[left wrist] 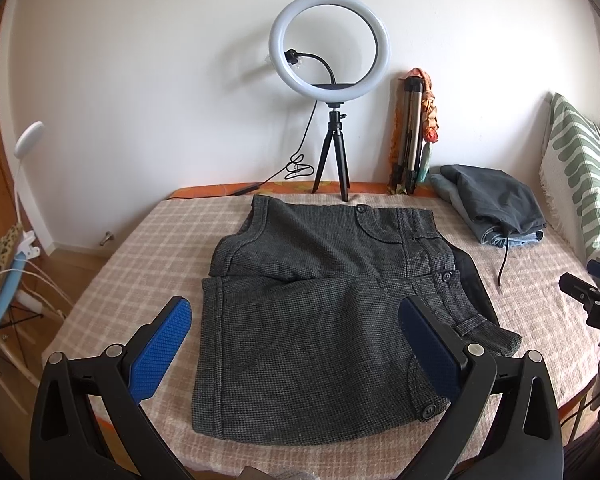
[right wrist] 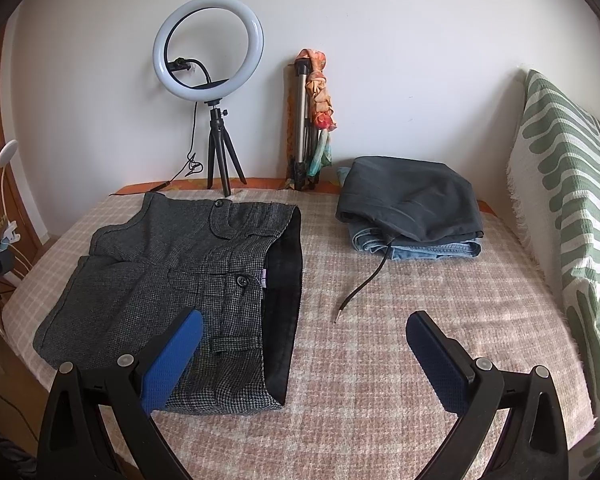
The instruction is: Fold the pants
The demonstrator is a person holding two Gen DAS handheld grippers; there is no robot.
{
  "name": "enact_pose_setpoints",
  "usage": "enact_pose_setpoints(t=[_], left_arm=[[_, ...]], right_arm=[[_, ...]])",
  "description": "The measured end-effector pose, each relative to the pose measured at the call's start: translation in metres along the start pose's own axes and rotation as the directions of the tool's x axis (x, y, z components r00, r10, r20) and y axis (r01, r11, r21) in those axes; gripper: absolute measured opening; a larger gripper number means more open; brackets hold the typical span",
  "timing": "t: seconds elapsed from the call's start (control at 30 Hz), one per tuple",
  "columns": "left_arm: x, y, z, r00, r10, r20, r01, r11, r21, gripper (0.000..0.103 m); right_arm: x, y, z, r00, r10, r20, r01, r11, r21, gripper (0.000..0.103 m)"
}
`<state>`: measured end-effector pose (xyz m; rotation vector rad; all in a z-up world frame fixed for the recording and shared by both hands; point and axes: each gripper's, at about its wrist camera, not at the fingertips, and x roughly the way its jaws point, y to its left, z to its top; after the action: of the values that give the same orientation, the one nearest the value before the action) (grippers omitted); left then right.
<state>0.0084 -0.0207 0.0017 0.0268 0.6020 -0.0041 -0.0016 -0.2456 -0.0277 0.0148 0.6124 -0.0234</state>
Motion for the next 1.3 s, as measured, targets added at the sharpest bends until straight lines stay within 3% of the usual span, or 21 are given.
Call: enact_pose_setpoints(t=[0.17,0.37,0.57,0.73,1.03,1.17,1.3], left_arm=[[0.013,0.003,0.005,1.0,-0.022,-0.014,0.022,1.0,-0.018,0.103],[0.046,0.011,0.004,0.994,-0.06,-0.087,0.055,0.997,-0.061,0.103],[0.064,0.019,0.003,0.991,-0.05,-0.124,0.04,0.996,-0.08,0.102],[0.075,0.025,0.009,0.989,-0.049,-0.139,0.038,0.996,-0.08,0.102],[0.11,0.041,0.05,0.989,-0.03,-0.144,0.021,0.998,-0.065,0.098],[0.142,0.053,0.075,0.986,-0.013,-0.167,0.01,1.0,-0.019,0.093],[0.178,0.073,0.097,0.976,-0.048,-0.211,0.043,0.999,-0.029,0.092]], right_arm=[[0.007,-0.001,0.007,0.999,0.029,0.015,-0.029,1.0,-0.002,0.103],[0.021,0.001,0.017,0.99,0.131,0.048,-0.131,0.991,-0.014,0.103],[0.04,0.002,0.04,0.988,0.151,0.017,-0.15,0.987,-0.058,0.103],[0.061,-0.009,0.056,0.981,0.194,-0.03,-0.194,0.981,-0.015,0.103],[0.107,-0.018,0.11,0.973,0.226,-0.054,-0.228,0.973,-0.037,0.099],[0.135,-0.011,0.131,0.962,0.256,-0.093,-0.265,0.959,-0.105,0.097],[0.162,0.002,0.145,0.954,0.267,-0.134,-0.29,0.936,-0.198,0.092]])
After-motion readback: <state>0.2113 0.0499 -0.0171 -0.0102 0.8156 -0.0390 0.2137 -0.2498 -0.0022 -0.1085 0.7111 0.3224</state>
